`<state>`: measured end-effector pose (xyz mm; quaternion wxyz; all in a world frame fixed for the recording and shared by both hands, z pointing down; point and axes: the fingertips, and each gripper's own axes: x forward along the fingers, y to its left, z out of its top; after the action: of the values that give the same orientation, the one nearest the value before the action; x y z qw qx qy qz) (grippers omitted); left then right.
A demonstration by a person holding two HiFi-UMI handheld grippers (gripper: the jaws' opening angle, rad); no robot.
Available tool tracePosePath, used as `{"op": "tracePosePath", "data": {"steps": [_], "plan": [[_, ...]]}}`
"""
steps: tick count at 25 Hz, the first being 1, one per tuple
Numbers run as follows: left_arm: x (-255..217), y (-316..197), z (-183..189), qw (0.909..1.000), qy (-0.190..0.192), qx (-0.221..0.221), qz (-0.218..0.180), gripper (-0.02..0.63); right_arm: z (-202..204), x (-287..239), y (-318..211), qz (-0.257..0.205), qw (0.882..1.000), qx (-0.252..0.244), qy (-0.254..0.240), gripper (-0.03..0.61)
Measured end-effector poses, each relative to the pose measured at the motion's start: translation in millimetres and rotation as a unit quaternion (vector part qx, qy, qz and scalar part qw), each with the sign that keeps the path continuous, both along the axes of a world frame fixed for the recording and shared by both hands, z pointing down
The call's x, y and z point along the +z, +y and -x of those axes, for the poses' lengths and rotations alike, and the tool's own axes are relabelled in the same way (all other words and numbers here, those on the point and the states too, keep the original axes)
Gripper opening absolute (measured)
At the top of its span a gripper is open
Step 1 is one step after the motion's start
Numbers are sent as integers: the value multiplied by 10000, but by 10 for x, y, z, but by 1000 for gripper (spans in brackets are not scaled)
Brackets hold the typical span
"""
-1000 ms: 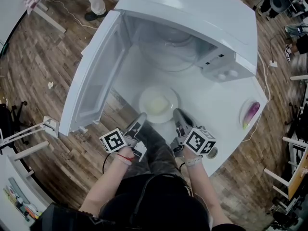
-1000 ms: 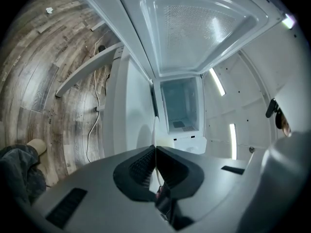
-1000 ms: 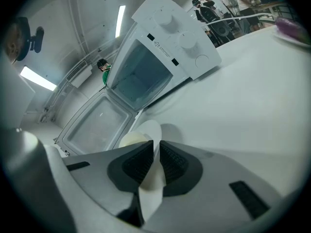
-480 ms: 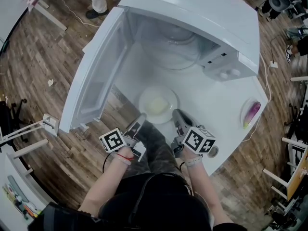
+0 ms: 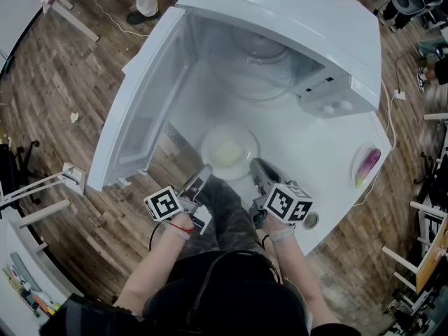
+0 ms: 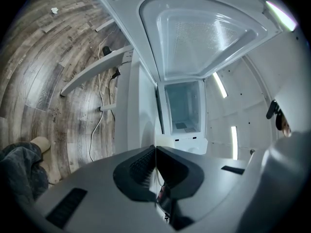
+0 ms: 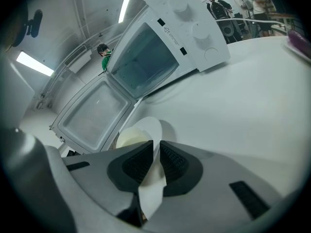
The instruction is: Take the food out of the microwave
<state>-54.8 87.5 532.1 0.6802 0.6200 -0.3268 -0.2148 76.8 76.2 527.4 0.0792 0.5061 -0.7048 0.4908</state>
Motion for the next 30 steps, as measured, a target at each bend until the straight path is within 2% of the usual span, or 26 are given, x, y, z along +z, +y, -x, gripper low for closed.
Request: {"op": "tracePosePath", "data": {"steps": [5, 14, 17, 21, 24, 27, 30], "plan": [[-6, 2, -12, 9997, 218, -117, 87, 15, 12, 12, -1, 23, 10000, -41, 15, 57], [16, 23, 30, 9996, 205, -163, 122, 16, 60, 26, 5, 73, 9997, -185, 155, 57], [48, 26, 59, 10000, 8, -80, 29, 16, 69, 25, 0, 92, 9995, -218, 192, 57], [27, 32, 43, 9995, 211, -193, 113, 15, 81, 37, 9, 133, 9992, -266, 280, 57], [39, 44, 54, 9994, 220, -213, 136, 16, 100, 44, 16, 142, 9988, -333, 333, 57], [87, 52, 77, 9998, 59, -158, 90, 15, 100, 59, 19, 160, 9985, -372, 379, 57], [79, 56, 60, 9993, 223, -240, 159, 15, 100, 67, 24, 184, 9982, -393, 419, 57]]}}
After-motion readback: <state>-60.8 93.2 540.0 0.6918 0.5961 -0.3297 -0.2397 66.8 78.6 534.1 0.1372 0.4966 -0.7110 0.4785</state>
